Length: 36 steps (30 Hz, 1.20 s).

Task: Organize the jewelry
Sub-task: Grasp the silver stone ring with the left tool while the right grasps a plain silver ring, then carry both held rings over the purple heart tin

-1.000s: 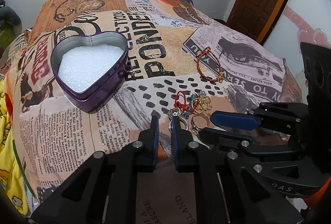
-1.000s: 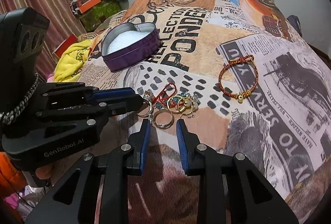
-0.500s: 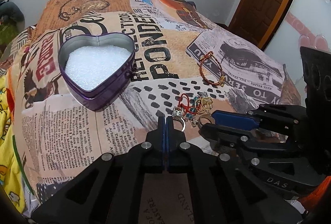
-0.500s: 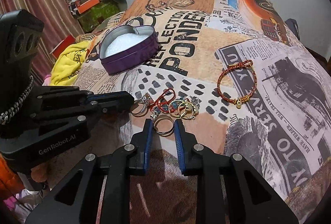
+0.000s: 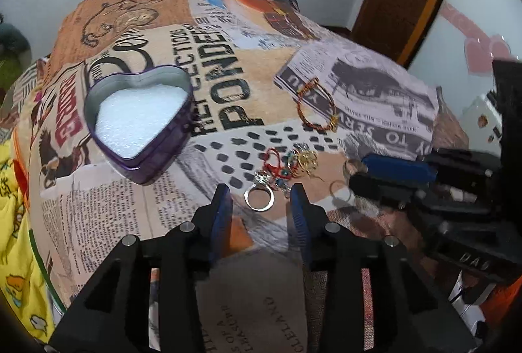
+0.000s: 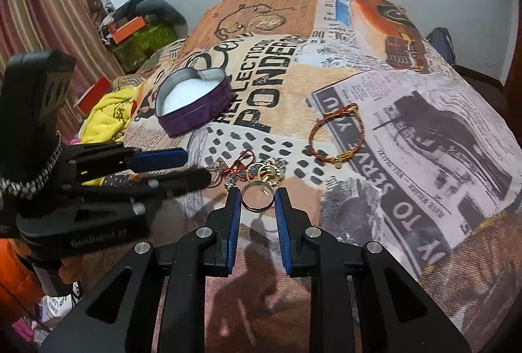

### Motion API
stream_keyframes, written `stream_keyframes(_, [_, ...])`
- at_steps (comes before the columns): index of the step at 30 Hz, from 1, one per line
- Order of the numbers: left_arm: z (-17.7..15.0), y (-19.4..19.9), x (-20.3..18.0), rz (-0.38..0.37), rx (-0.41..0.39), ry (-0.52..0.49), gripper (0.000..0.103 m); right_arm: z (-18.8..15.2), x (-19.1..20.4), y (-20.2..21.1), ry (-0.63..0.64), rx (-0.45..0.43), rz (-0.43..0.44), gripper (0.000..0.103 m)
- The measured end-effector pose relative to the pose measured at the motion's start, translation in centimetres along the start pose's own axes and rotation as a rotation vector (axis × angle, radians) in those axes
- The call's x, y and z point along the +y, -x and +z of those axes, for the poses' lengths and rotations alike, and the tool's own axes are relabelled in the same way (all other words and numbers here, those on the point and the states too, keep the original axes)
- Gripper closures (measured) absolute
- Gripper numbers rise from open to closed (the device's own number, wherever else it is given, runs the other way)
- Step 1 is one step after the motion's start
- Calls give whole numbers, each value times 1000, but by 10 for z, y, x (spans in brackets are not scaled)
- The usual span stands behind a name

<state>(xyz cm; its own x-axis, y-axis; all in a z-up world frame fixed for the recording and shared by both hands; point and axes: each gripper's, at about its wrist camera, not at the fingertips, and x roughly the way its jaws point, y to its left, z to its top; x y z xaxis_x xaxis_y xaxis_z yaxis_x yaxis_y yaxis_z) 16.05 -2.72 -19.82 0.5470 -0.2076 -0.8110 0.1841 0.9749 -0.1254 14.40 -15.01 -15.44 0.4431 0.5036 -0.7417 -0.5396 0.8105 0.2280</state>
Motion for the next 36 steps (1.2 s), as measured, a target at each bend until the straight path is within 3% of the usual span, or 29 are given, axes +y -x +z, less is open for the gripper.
stream_keyframes(4, [-2,-12,-2,19,30,-7,66,-1,-6,3,-18,-8,-2,84])
stream_keyframes(11, [-1,-21,-10,72,4,-80,74,-2,-10,5,-32,-11,-2,84])
stream_keyframes(13, [-1,-22,-11,62,5,-92,83,-1,-11,6,-33,-14,-4,84])
stream_keyframes(19, [-1,-14,-9,59,-13,-81,83,3,-9,11,-32,-32,-5,84])
stream_keyframes(36, [18,66,20,105,-233,0,83,41,24,16,29,-116,28,84])
